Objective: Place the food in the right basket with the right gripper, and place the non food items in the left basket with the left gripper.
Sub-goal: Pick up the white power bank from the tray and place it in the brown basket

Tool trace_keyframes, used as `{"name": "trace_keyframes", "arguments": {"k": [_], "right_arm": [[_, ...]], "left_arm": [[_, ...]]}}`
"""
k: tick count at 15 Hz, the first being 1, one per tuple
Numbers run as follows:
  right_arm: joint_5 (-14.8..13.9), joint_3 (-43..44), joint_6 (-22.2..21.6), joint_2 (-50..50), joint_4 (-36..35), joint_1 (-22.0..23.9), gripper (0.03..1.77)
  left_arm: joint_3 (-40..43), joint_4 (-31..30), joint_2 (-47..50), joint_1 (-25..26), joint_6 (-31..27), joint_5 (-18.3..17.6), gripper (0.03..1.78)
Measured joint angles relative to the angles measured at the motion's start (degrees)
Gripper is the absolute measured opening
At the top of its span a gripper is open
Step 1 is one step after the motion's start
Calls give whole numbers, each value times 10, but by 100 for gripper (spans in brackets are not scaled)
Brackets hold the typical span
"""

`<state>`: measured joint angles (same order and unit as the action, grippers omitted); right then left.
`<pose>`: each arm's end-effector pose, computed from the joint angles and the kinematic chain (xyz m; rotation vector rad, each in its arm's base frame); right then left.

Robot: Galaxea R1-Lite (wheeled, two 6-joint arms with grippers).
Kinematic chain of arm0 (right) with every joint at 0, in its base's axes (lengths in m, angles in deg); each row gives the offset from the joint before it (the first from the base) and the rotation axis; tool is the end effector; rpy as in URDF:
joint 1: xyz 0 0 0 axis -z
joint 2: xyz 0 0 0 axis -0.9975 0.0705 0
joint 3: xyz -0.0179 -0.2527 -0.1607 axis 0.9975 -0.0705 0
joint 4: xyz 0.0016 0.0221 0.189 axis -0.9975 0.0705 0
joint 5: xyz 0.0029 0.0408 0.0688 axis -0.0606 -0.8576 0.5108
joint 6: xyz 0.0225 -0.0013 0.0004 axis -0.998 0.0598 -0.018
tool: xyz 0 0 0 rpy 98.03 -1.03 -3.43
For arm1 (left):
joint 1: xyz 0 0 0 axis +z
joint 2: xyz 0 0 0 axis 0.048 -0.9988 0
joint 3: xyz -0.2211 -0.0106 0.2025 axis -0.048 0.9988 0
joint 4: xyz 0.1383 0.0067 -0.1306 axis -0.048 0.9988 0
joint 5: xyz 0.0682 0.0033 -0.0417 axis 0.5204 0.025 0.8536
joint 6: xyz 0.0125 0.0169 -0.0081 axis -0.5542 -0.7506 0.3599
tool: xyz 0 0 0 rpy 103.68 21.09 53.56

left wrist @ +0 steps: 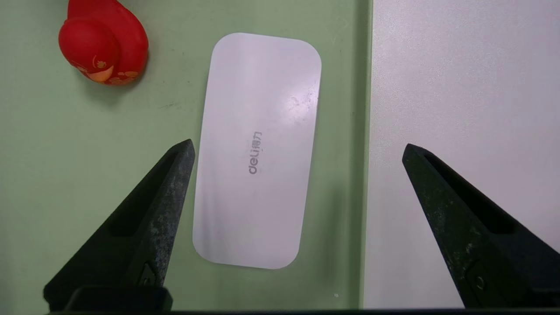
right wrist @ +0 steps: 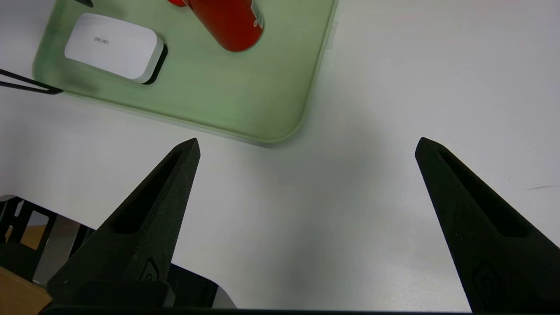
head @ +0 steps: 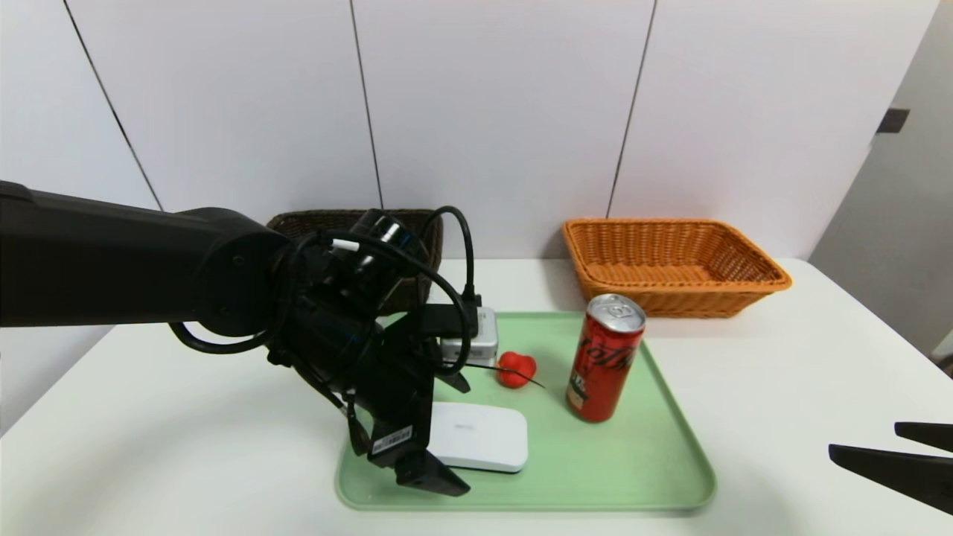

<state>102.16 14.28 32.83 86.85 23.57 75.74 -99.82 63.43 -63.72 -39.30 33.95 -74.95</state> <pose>0.0917 0.0218 0.2184 0.1161 0.6675 0.3633 0.2540 -0.2016 0.1789 0.7177 0.6042 -1.4083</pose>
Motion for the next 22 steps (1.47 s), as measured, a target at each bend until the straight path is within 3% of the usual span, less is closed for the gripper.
{"name": "trace_keyframes", "arguments": {"k": [21, 22], "right_arm": [[0, -5, -1, -1, 1, 2, 170], [0, -5, -1, -1, 0, 2, 170]], "left_arm": [[6, -44, -64, 2, 4, 12, 169], [8, -54, -67, 2, 5, 14, 159]]}}
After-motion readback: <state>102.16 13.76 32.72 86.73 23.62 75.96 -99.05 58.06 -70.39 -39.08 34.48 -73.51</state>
